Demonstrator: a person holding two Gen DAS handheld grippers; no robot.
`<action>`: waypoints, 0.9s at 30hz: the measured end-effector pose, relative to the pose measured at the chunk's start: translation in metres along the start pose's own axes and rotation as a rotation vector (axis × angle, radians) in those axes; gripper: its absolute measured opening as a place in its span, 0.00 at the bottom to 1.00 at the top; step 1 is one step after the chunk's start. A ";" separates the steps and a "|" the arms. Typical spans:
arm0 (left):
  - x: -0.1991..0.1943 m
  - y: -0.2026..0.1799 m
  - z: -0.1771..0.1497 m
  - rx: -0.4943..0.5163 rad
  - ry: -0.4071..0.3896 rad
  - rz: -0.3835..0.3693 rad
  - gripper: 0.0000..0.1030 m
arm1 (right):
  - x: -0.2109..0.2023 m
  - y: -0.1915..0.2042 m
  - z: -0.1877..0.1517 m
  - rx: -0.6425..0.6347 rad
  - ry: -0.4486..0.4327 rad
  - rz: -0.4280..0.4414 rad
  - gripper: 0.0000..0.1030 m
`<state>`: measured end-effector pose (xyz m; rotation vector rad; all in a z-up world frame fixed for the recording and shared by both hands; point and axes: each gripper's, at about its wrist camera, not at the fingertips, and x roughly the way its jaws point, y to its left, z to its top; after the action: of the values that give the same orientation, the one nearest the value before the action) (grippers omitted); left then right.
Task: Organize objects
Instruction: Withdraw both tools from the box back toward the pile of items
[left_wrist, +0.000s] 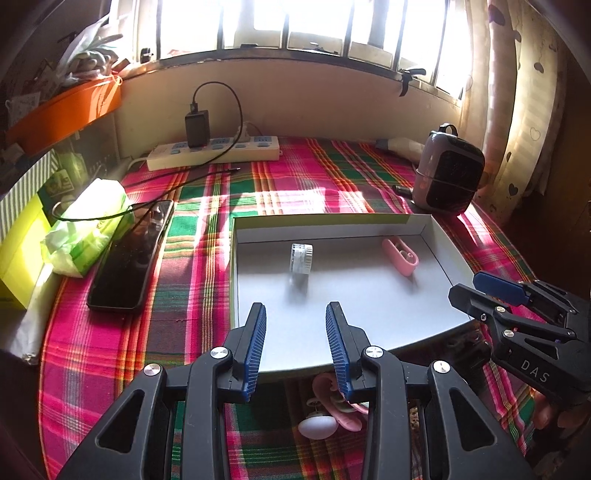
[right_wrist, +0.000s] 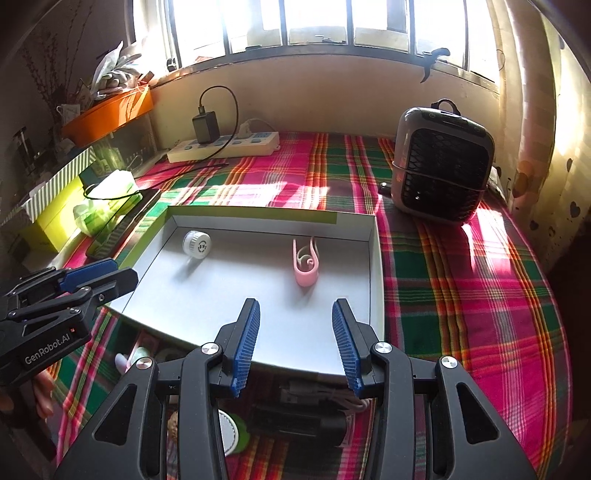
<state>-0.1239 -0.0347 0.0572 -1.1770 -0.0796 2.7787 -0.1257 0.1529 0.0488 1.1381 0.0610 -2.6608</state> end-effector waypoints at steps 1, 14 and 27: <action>-0.003 0.001 -0.002 0.001 -0.007 0.001 0.31 | -0.003 0.000 -0.002 -0.002 -0.003 -0.004 0.41; -0.020 0.009 -0.037 -0.040 0.008 -0.028 0.31 | -0.031 -0.001 -0.026 0.022 -0.048 0.020 0.41; -0.023 0.012 -0.062 -0.051 0.032 -0.088 0.33 | -0.039 -0.002 -0.049 0.038 -0.047 0.028 0.47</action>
<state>-0.0648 -0.0498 0.0287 -1.1991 -0.1948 2.6959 -0.0651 0.1691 0.0428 1.0791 -0.0148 -2.6732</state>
